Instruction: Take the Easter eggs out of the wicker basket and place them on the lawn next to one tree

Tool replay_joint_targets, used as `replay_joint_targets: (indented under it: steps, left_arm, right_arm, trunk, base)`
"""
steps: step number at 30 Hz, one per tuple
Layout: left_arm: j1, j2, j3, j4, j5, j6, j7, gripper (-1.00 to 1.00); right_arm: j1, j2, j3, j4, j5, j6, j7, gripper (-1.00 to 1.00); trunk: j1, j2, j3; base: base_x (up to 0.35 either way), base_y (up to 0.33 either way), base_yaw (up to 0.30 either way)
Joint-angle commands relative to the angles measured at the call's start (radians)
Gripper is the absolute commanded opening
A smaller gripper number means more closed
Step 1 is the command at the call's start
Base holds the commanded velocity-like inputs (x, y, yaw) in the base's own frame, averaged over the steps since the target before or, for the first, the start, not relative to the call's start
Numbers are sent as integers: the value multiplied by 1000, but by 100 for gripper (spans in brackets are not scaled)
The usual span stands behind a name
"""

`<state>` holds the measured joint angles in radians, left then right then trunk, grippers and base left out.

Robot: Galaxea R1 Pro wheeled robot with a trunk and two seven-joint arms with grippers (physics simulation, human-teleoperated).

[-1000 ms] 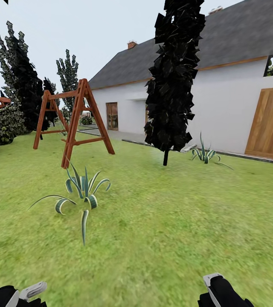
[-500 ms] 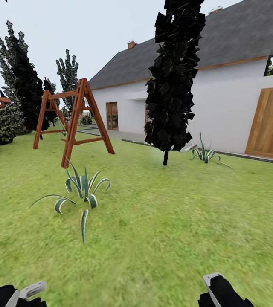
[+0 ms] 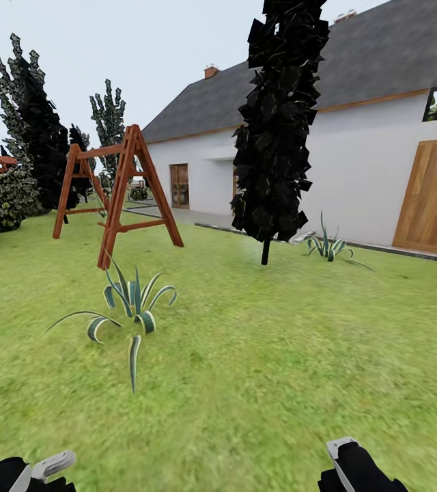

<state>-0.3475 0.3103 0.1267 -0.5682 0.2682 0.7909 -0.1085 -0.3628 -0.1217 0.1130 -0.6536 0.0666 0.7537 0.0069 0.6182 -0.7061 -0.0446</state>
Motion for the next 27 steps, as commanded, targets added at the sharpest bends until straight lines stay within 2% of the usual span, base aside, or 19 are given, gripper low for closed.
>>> replay_joint_targets:
  steps: [1, 27]
  left_arm:
    - [-1, 0, 4, -1, -6, 5, -7, 100]
    - [-1, -1, 6, 2, -5, 4, -8, 100]
  right_arm:
    - [-1, -1, 5, -1, 6, 6, 1, 100]
    - [-1, 0, 6, -1, 6, 6, 1, 100]
  trunk:
    - [4, -9, -5]
    - [104, -191, -87]
  base:
    - [0, 0, 0]
    - [0, 0, 0]
